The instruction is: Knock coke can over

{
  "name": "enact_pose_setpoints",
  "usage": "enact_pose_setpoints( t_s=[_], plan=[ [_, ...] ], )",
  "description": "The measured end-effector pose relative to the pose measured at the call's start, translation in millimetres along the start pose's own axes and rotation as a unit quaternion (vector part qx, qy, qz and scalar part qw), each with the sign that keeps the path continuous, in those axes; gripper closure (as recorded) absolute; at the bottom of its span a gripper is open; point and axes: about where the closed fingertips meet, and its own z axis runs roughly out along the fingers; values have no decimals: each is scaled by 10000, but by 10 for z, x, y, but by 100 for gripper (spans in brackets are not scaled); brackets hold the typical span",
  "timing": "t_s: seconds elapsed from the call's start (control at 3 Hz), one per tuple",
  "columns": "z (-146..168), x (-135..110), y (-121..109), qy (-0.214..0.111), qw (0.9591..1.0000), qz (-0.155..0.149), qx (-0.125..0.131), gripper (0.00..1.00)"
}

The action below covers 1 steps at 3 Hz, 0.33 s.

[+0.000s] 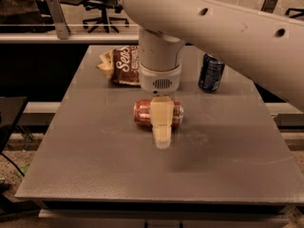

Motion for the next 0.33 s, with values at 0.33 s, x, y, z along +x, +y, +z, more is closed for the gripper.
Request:
enact_pose_setpoints(
  t_s=[0.33],
  plan=[
    [0, 0, 0, 0, 10000, 0, 0, 0]
  ],
)
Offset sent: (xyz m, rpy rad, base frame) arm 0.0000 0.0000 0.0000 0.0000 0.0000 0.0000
